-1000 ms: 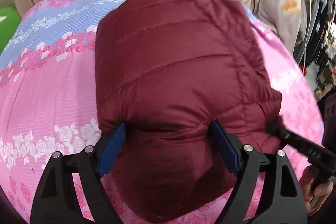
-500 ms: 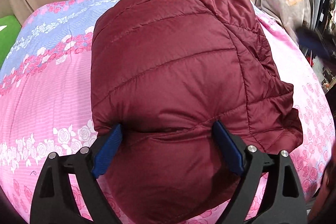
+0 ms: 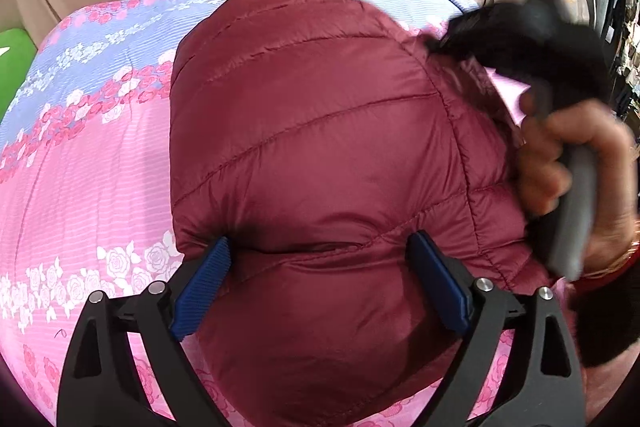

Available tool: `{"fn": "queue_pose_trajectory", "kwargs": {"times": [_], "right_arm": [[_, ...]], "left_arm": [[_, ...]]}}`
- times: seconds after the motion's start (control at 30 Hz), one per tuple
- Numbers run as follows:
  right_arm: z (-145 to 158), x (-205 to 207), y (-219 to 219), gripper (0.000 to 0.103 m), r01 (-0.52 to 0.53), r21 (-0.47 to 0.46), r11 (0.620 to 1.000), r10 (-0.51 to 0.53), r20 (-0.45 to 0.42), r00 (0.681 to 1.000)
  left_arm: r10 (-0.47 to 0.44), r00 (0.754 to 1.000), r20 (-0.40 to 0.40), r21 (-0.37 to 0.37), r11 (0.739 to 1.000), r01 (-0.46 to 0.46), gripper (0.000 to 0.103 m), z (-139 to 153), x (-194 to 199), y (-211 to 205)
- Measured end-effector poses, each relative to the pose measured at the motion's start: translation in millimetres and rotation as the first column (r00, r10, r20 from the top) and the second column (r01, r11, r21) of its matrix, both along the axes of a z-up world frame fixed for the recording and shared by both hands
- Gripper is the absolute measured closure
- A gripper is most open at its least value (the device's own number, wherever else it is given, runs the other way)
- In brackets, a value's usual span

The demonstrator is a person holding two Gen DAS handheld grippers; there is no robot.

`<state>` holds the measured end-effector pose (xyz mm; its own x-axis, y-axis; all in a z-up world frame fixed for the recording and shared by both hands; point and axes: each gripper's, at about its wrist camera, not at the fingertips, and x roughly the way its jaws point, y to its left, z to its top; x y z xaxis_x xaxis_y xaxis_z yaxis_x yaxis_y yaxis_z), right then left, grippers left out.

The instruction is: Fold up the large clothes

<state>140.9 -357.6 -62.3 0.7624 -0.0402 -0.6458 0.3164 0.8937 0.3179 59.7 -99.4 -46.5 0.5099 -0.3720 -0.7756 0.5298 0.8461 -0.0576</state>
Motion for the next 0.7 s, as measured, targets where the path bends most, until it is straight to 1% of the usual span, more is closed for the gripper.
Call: {"fn": "queue_pose_trajectory", "kwargs": {"times": [0.03,0.13,0.23,0.3,0.33,0.37,0.4,0.43,0.53,0.57,0.6,0.63,0.7], "right_arm": [[-13.6,7.4,1.7,0.098,-0.003,-0.015,1.0,0.003,-0.036,0.999],[-28.2,17.9,6.9,0.098,-0.01,-0.06,0.998,0.005,-0.08,0.997],[-30.4,23.6,7.9,0.096,-0.027,-0.079,0.997,0.019,-0.103,0.994],[-29.3,25.6,4.8,0.096,-0.045,-0.073,0.996,0.036,-0.12,0.992],[-23.4,19.3,1.2,0.096,-0.021,-0.072,0.997,0.012,-0.122,0.993],[-17.7,10.5,-1.6,0.094,0.001,-0.068,0.998,-0.009,-0.107,0.994],[-6.9,-6.2,-3.7,0.087,0.02,-0.052,0.998,-0.023,-0.064,0.998],[5.9,-26.1,-2.5,0.085,0.014,-0.044,0.999,-0.015,-0.013,1.0],[28.0,-76.7,9.5,0.085,-0.035,-0.07,0.997,0.038,0.053,0.998],[28.7,-88.3,15.8,0.085,-0.057,-0.071,0.996,0.061,0.052,0.997],[27.2,-99.4,22.7,0.088,-0.086,-0.067,0.994,0.09,0.049,0.995],[23.5,-110.8,29.8,0.089,-0.113,-0.058,0.992,0.115,0.044,0.992],[8.8,-135.7,43.0,0.09,-0.149,-0.044,0.988,0.15,0.011,0.989]], "left_arm": [[-0.008,1.0,0.004,-0.005,1.0,0.008,0.013,0.3,-0.7,-1.2],[-0.017,1.0,0.023,0.008,1.0,0.017,0.013,-1.4,-3.2,-5.3],[-0.014,1.0,0.026,0.01,1.0,0.014,0.012,-4.4,-2.7,-7.5],[-0.016,1.0,0.02,0.01,1.0,0.016,0.012,-3.0,-2.2,-7.6],[-0.017,1.0,0.015,0.006,1.0,0.017,0.014,-1.7,-1.0,-5.2],[-0.014,1.0,0.003,-0.015,1.0,0.014,0.016,3.9,0.8,1.1],[-0.01,1.0,-0.005,-0.046,0.999,0.01,0.02,11.7,2.5,8.6],[-0.004,1.0,-0.007,-0.081,0.997,0.003,0.02,21.6,5.3,17.2],[0.037,0.999,0.024,-0.149,0.988,-0.033,0.02,51.5,15.7,34.6],[0.04,0.999,0.024,-0.161,0.986,-0.036,0.02,57.3,18.9,35.9],[0.04,0.999,0.016,-0.176,0.984,-0.036,0.02,61.5,22.6,36.5],[0.035,0.999,0.001,-0.182,0.983,-0.034,0.02,62.1,25.1,35.8],[0.013,0.999,-0.031,-0.173,0.985,-0.019,0.02,55.9,24.5,33.1]]}}
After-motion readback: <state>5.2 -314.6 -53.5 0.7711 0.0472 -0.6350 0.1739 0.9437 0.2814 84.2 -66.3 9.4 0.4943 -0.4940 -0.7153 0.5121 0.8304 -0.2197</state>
